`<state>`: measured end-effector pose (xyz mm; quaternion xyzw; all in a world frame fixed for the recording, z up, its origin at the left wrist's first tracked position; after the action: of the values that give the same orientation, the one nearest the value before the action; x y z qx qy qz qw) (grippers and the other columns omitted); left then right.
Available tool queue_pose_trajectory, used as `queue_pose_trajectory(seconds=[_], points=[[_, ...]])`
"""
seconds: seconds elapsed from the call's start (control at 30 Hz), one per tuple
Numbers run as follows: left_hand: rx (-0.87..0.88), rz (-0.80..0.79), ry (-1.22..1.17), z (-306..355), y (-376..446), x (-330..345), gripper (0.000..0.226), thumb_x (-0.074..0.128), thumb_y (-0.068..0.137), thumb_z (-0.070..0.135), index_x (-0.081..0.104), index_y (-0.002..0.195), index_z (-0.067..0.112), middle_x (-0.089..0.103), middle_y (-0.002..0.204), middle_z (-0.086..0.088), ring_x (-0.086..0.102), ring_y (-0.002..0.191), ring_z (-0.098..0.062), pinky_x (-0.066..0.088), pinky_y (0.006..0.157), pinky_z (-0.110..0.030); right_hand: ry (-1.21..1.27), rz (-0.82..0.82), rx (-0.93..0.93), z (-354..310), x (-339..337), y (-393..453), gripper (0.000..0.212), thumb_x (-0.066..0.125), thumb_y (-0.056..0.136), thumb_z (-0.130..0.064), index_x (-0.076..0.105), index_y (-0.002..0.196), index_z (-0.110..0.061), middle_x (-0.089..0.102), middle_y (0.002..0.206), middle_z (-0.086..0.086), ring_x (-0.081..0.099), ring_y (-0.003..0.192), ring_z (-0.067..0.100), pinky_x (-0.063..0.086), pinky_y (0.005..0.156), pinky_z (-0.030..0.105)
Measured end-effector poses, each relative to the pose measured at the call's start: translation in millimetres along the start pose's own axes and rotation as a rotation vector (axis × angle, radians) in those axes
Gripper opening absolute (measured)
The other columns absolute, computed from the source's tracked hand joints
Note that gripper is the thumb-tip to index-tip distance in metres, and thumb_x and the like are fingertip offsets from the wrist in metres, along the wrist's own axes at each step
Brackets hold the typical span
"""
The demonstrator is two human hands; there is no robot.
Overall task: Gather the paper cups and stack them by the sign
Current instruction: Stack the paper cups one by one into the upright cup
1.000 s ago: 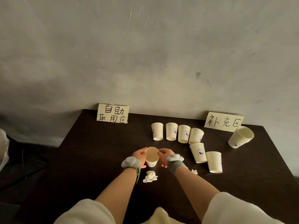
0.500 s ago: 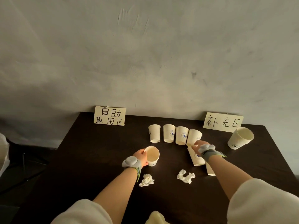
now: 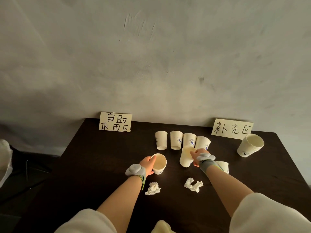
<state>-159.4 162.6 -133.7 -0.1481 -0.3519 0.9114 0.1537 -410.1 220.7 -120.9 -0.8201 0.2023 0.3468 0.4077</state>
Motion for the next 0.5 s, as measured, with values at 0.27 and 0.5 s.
queue_pose_trajectory(seconds=[0.27,0.5], points=[[-0.014,-0.008,-0.031,-7.5,-13.6,-8.2,0.050,0.045,0.096,0.039,0.043,0.139,0.014,0.043,0.142,-0.013,0.044,0.130,-0.031,0.046,0.100,-0.043,0.183,0.052,0.045,7.9,16.6,-22.0,0.007,0.060,0.077,-0.010,0.053,0.076,-0.011,0.073,0.079,0.016,0.067,0.059,0.027,0.056,0.061,0.031],[0.002,-0.005,-0.043,-0.3,-22.6,-18.8,0.050,0.042,0.097,0.041,0.041,0.140,0.016,0.042,0.145,-0.011,0.043,0.132,-0.031,0.047,0.098,-0.043,0.378,0.063,-0.038,-18.9,13.8,-16.4,0.037,0.051,0.073,-0.038,0.066,0.104,-0.026,0.067,0.078,0.003,0.063,0.072,0.025,0.054,0.079,0.035]])
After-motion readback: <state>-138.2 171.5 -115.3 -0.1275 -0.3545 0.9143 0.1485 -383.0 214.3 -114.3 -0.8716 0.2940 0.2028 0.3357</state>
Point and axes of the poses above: each hand's wrist, its own y-axis towards the middle knuckle, its own x-axis out of the palm, z = x × y, the point moved 5 cm from there along y, towards the middle knuckle
